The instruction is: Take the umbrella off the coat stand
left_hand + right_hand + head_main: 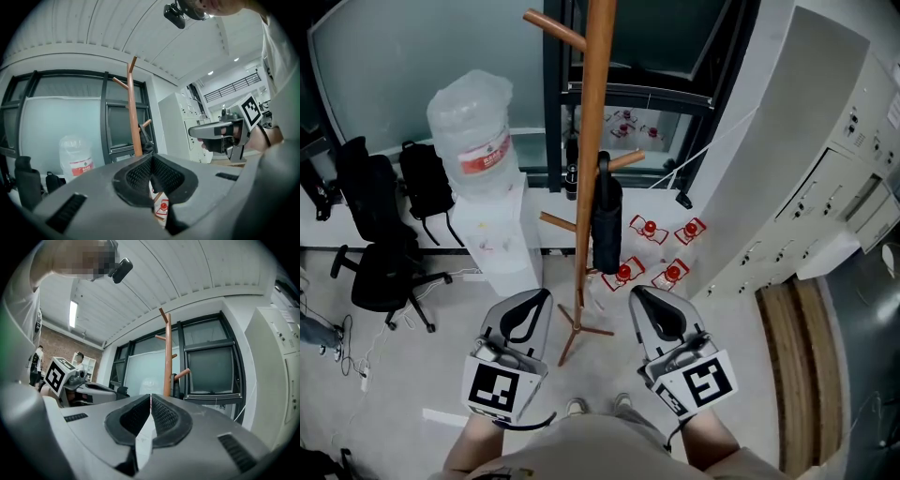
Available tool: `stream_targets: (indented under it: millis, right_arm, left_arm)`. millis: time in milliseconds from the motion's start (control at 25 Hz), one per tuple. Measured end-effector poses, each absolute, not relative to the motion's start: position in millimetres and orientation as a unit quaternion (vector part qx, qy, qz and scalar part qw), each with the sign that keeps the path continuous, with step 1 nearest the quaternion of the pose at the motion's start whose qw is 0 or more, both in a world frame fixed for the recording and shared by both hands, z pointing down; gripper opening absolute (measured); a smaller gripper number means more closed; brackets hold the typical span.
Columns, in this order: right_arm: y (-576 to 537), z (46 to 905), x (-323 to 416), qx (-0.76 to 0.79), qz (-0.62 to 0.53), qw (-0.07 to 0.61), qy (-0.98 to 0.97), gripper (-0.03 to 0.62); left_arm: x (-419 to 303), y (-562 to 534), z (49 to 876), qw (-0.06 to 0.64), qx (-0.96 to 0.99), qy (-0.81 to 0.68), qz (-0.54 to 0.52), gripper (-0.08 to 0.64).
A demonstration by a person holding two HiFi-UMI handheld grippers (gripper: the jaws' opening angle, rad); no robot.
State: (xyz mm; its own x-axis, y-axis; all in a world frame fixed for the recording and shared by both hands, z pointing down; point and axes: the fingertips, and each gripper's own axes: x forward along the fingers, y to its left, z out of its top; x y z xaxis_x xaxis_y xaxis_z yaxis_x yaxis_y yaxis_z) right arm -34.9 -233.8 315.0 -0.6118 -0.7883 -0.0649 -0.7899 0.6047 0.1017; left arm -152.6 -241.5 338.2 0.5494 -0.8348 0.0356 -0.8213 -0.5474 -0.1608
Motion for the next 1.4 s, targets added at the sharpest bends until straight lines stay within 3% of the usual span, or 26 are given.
stream_targets:
  millis: [760, 880, 1080, 1400]
  right_arm:
    - [-284.5, 305.7, 9.6, -0.381, 0.033, 0.053, 0.923, 0.014]
    - [-296.7, 298.5, 12.8, -0.367, 0.033, 0.057, 0.928, 0.111]
    - [-310.0, 287.2, 3.1, -0.32, 0.055, 0.042, 0.945, 0.195]
    - [-359.5, 288.2, -1.8, -0.272, 0.049, 0.034, 0.96, 0.273]
  left_arm:
    - [-111.7, -285.6, 331.4, 0.068, -0.854, 0.512, -0.069, 0.008]
    - [-106.5, -295.0, 321.0, 0.077, -0.85, 0.517, -0.065, 0.008]
    - [-104.5, -306.2, 307.0, 0.098, -0.844, 0.524, -0.065, 0.008]
    - [-106.4, -338.1, 297.5, 0.109, -0.833, 0.539, -0.068, 0.008]
